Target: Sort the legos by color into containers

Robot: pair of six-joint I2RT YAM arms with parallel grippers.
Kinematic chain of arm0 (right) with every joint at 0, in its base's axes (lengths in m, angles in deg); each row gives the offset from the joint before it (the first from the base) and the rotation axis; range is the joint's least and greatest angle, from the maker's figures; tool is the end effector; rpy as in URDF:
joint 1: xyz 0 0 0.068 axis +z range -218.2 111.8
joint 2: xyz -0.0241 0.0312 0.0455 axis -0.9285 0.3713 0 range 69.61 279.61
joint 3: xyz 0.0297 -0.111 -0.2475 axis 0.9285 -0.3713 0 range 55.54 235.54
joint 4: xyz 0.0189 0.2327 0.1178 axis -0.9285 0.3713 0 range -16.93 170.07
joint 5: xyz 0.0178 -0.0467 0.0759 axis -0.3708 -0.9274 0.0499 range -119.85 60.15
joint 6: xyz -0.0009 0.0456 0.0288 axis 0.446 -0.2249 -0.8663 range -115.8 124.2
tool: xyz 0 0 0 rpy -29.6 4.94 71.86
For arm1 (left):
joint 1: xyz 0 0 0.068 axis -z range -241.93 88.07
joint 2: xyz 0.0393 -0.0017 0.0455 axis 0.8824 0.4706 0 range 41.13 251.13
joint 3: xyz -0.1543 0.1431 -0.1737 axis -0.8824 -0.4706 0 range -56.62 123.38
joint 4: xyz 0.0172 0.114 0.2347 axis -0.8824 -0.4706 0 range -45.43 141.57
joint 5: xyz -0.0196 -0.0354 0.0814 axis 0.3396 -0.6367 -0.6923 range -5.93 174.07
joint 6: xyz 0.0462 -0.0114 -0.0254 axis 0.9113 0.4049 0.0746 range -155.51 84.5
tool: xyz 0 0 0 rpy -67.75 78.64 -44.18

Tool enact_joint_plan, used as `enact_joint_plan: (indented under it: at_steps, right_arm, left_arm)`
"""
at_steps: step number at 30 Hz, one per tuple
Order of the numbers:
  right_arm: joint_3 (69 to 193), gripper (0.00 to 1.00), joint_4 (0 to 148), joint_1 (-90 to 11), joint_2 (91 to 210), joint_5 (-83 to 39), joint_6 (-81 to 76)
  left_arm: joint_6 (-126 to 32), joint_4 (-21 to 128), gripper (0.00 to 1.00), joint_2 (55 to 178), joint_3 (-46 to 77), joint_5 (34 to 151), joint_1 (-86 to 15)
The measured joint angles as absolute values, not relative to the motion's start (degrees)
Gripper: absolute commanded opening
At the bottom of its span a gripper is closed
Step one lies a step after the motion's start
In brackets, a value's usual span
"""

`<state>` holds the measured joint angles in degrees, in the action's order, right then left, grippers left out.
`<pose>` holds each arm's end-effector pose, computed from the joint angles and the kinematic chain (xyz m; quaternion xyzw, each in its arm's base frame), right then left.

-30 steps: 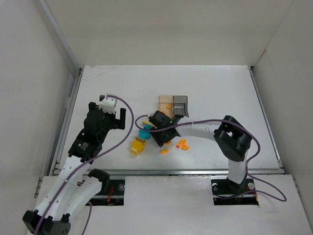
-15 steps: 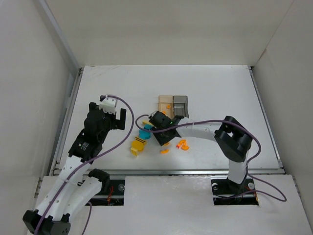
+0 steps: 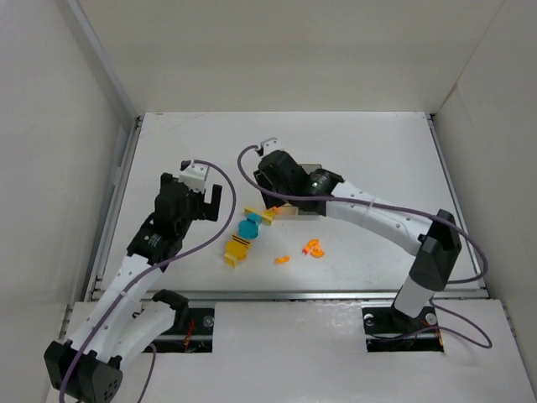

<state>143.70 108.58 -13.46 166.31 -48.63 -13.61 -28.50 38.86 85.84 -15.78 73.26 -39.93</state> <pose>0.2282 0.3034 0.3238 -0.2273 0.8817 0.1068 0.3994 0.1742 -0.0633 0.3114 0.1453 0.7867 -0.0028 0.5999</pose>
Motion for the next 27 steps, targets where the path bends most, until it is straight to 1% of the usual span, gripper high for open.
enact_joint_plan:
  at_steps: [4,10,13,17,18,19,20,23,25,27]
  right_arm:
    - [150.5,0.0,108.9,-16.2,174.7,-52.3,-13.8]
    - [152.0,0.0,110.2,-23.1,183.4,-50.8,-15.4]
    - [152.1,0.0,110.4,-25.9,184.9,-49.7,-15.6]
    - [152.7,0.0,110.2,-26.3,185.1,-47.6,-15.5]
    - [153.0,0.04,110.2,-26.1,185.1,-46.9,-15.4]
    - [153.1,0.14,110.1,-26.1,185.1,-46.4,-15.4]
    - [153.3,0.2,110.1,-26.1,185.1,-45.8,-15.2]
    - [153.4,0.34,110.2,-26.2,185.4,-44.4,-15.0]
    - [153.4,0.35,110.2,-26.3,185.6,-43.9,-15.0]
    - [153.4,0.41,110.3,-26.4,185.9,-43.6,-15.0]
  left_arm:
    - [-28.3,39.9,1.0,88.6,-15.8,73.2,-39.9]
    - [-26.7,42.7,1.0,91.7,-15.8,72.7,-39.9]
    - [-25.9,44.4,1.0,93.3,-15.8,72.1,-39.9]
    - [-25.2,46.3,1.0,95.4,-15.8,71.7,-39.9]
    - [-25.0,46.6,1.0,95.9,-15.8,71.7,-39.9]
    - [-24.8,46.9,1.0,96.4,-15.8,71.6,-39.9]
    - [-24.6,47.2,1.0,96.7,-15.8,71.6,-40.0]
    - [-24.3,47.8,1.0,97.8,-15.8,71.6,-40.6]
    - [-24.0,48.1,1.0,98.4,-15.8,71.6,-40.8]
    - [-23.8,48.3,1.0,98.8,-15.8,71.6,-41.3]
